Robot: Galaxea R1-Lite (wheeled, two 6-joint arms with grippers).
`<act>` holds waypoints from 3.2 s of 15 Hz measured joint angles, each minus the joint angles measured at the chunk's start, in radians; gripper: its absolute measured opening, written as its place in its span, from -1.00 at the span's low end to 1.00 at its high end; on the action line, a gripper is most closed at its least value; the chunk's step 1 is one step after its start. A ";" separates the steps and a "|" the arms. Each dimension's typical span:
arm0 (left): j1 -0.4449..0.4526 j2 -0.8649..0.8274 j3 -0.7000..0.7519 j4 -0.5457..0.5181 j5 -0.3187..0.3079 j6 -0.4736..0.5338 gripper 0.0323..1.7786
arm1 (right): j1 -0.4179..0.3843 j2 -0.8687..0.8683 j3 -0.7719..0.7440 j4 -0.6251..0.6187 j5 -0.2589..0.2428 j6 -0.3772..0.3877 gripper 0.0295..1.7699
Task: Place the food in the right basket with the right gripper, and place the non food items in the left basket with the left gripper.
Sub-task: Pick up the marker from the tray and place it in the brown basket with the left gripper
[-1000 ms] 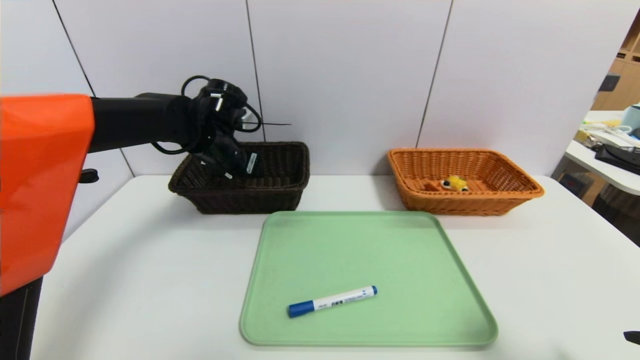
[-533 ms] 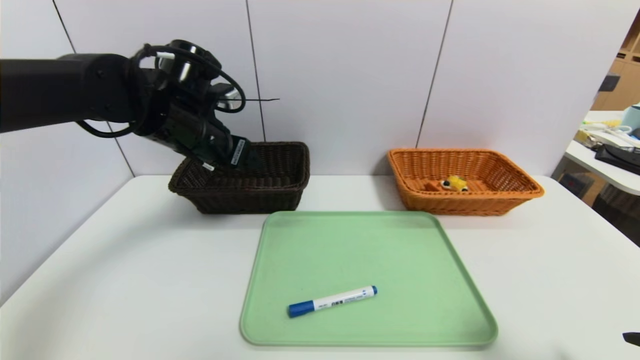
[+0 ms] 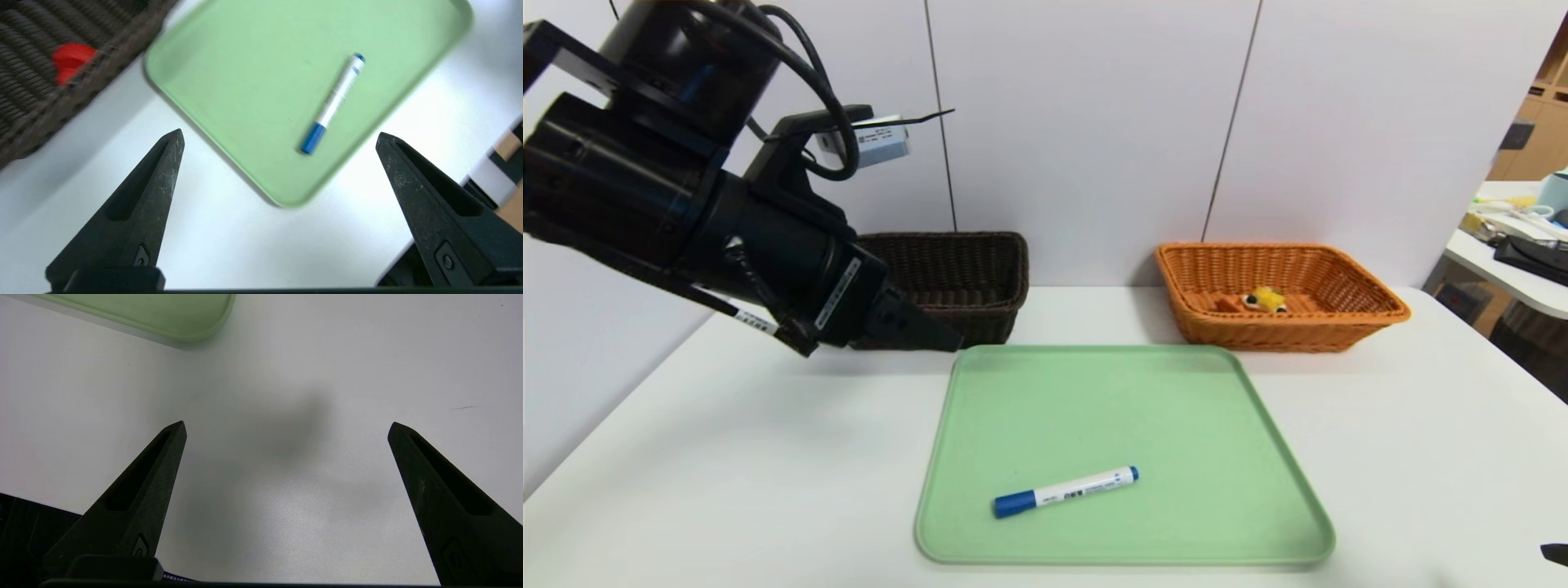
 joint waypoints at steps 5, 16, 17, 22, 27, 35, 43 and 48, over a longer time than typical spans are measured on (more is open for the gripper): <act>-0.068 -0.053 0.049 0.140 -0.053 0.167 0.88 | 0.003 0.000 -0.001 -0.001 0.011 0.000 0.92; -0.127 0.081 -0.035 0.149 -0.097 0.279 0.90 | 0.020 -0.013 0.008 -0.001 0.011 0.003 0.92; -0.131 0.100 -0.046 0.149 -0.097 0.283 0.90 | 0.022 -0.013 0.010 -0.001 0.011 0.003 0.92; -0.157 0.191 -0.120 0.149 -0.096 0.303 0.90 | 0.033 -0.014 0.013 -0.003 0.011 0.005 0.92; -0.187 0.272 -0.162 0.152 -0.096 0.312 0.90 | 0.034 -0.014 0.020 -0.003 0.011 0.005 0.92; -0.211 0.406 -0.177 0.180 -0.077 0.319 0.90 | 0.059 -0.013 0.017 -0.004 0.011 0.005 0.92; -0.225 0.498 -0.179 0.182 -0.003 0.330 0.90 | 0.061 -0.011 0.015 -0.004 0.025 0.005 0.92; -0.235 0.527 -0.179 0.206 0.019 0.330 0.90 | 0.062 -0.011 0.016 -0.004 0.025 0.003 0.92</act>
